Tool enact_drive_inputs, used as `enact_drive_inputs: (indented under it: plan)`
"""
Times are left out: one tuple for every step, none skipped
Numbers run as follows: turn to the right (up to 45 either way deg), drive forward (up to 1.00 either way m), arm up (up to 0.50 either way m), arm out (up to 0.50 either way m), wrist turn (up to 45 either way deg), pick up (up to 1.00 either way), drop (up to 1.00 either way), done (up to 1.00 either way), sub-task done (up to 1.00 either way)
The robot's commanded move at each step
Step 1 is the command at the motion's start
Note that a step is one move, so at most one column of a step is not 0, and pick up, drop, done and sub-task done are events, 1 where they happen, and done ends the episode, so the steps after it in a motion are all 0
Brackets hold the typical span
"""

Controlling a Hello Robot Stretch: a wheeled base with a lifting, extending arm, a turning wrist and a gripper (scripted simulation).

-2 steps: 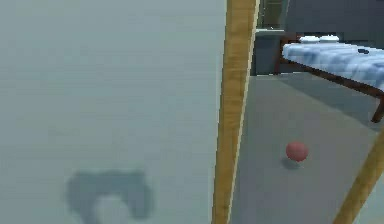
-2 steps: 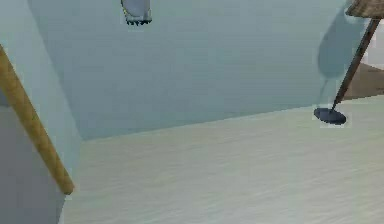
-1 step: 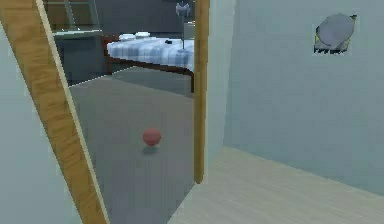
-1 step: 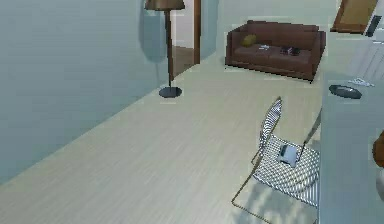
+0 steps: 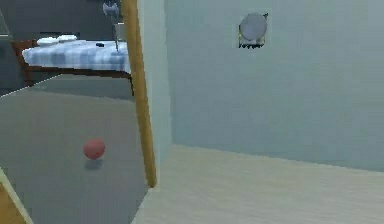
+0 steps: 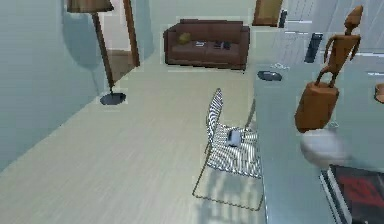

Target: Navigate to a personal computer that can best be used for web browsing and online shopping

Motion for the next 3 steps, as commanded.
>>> enact_drive_inputs:
  plan:
    - [0.0, 0.15, 0.0, 0.0, 0.0, 0.0, 0.0, 0.0, 0.0]
    - [45.0, 0.0, 0.0, 0.0, 0.0, 0.0, 0.0, 0.0, 0.0]
    - [18.0, 0.0, 0.0, 0.0, 0.0, 0.0, 0.0, 0.0, 0.0]
